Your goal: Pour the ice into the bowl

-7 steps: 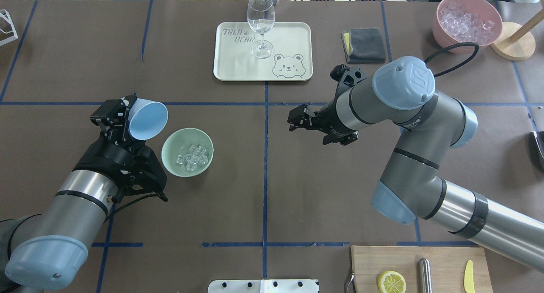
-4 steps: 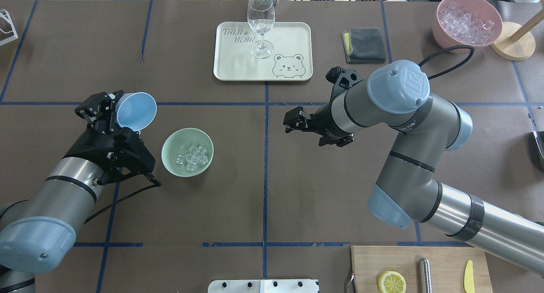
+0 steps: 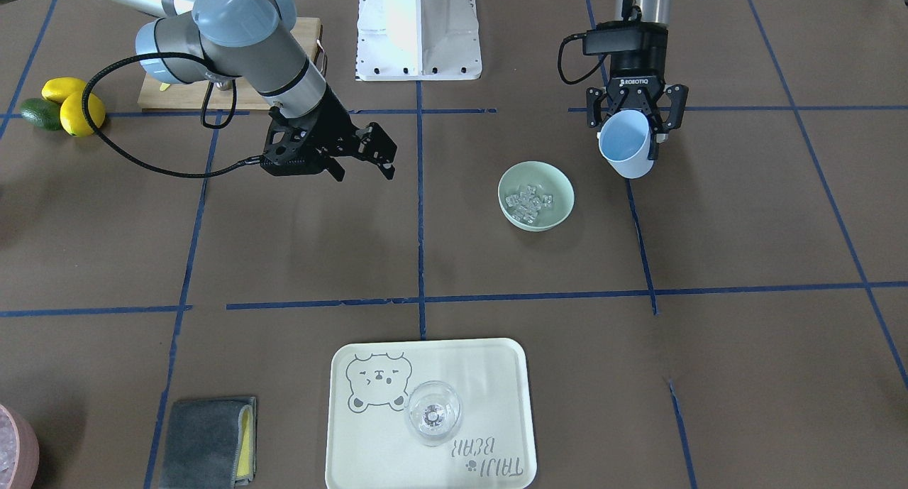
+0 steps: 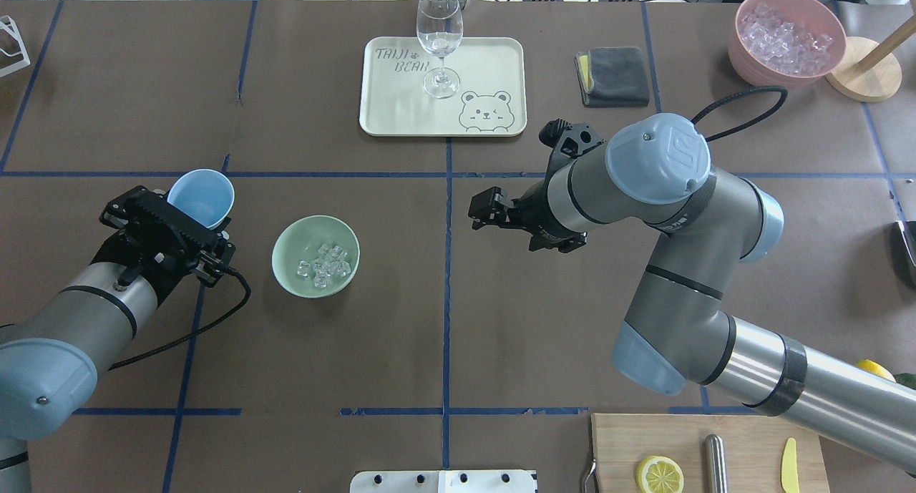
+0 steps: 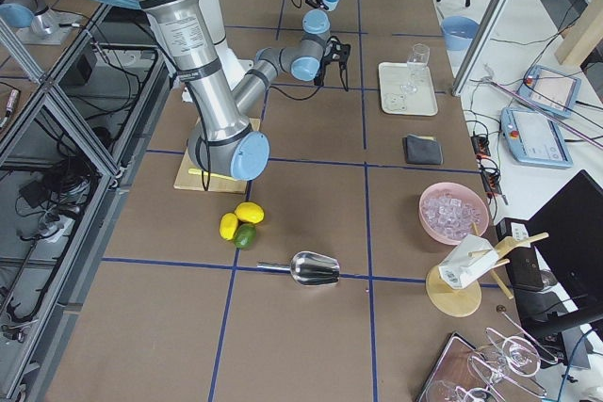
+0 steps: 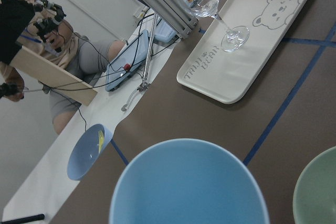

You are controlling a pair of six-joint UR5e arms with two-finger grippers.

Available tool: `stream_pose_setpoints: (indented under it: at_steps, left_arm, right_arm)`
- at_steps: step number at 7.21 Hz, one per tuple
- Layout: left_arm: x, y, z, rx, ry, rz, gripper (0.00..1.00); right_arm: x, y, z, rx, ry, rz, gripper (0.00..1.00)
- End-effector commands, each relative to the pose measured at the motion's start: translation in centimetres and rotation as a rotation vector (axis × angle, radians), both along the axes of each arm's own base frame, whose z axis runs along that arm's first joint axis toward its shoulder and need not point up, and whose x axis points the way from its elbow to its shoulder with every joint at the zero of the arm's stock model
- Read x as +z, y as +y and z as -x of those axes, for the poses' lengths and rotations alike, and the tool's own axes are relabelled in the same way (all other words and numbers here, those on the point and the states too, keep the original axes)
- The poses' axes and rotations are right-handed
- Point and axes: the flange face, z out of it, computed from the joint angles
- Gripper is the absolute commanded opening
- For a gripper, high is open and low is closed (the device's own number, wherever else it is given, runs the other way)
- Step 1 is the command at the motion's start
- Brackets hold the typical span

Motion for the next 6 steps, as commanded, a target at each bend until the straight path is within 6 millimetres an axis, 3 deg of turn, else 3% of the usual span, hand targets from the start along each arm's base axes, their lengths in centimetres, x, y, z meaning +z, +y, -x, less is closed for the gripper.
stream_pose_setpoints:
  at_steps: [1,2,3,5,6]
  left_arm:
    - [2.0,-1.5,1.3,-0.067,0.084,0.104,0.00]
    - [1.9,-2.8,2.5,-0.102,0.093,0.106,0.00]
    - [2.3,-2.7,3.3,-0.117,0.114,0.128,0.00]
    - [4.1,-4.5,6.1,-0.090,0.122,0.225,0.00]
    - [4.1,-4.6,7.4,-0.102,0.141,0.224,0.00]
  right_arm:
    - [-2.1,1.5,3.7,0.025,-0.003,0.003,1.00]
    - [-2.8,1.6,5.1,0.027,-0.003,0.003,1.00]
    - [-3.4,1.2,6.8,0.031,0.007,0.001,1.00]
    - [-6.6,0.8,11.2,0.048,0.013,-0.003,1.00]
    - [-8.5,1.0,13.9,0.061,0.021,-0.002,1.00]
